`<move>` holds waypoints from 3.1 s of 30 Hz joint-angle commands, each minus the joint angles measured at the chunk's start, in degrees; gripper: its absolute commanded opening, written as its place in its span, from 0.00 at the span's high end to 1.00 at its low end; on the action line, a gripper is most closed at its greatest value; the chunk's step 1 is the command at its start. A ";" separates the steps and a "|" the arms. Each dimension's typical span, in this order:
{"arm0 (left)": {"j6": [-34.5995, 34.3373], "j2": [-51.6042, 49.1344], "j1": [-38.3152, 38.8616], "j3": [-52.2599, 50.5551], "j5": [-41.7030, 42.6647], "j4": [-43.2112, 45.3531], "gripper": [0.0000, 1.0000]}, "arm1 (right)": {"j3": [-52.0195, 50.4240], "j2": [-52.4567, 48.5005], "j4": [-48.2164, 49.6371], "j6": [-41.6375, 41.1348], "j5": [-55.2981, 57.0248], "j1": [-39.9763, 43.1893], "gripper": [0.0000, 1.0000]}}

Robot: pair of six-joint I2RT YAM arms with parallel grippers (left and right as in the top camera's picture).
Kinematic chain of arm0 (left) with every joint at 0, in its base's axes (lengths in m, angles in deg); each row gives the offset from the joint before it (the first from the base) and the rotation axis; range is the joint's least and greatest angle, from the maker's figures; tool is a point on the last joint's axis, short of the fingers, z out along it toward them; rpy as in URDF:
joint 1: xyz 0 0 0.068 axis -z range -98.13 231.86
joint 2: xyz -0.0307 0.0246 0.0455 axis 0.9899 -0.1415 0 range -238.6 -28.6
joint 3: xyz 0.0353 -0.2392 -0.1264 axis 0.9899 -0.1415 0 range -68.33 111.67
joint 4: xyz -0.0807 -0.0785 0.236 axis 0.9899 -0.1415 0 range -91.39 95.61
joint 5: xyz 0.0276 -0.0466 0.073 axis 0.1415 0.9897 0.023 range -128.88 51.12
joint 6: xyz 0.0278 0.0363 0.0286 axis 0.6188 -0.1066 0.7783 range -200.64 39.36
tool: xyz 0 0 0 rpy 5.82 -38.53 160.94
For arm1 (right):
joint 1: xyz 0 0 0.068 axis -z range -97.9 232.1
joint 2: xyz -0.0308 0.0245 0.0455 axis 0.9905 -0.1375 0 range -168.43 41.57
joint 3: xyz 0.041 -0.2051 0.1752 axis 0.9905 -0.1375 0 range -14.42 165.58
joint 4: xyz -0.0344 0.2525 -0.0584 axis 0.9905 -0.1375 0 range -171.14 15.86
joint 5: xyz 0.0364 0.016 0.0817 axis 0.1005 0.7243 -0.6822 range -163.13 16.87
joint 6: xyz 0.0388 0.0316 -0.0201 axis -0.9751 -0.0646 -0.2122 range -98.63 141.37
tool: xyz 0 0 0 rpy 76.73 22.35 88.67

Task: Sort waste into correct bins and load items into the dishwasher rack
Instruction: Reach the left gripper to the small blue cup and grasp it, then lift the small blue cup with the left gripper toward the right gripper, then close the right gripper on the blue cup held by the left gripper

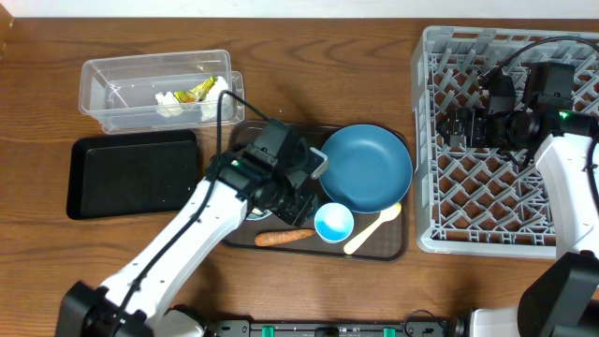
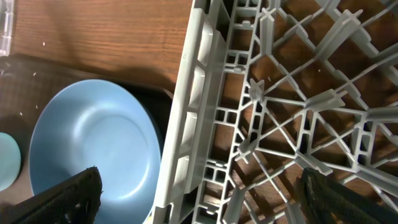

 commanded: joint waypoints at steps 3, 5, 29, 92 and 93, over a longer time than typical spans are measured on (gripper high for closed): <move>1.01 -1.07 0.98 0.46 -0.72 -0.02 0.48 | 0.94 -0.07 0.13 0.81 0.00 -0.42 0.01; 1.46 -2.12 2.27 0.46 -0.74 0.68 0.48 | 0.94 -0.07 0.13 0.81 0.00 -0.42 0.01; 1.20 -11.56 6.82 0.48 -5.68 4.52 0.88 | 0.94 -0.07 0.11 0.81 0.00 -0.42 0.01; -45.99 -15.61 -21.90 4.92 62.69 65.79 0.94 | 0.94 -0.07 26.99 35.91 -51.76 -21.42 0.11; -45.99 -15.61 -21.88 4.92 62.51 65.81 0.94 | 0.94 -0.07 27.08 35.91 -51.71 -21.42 0.12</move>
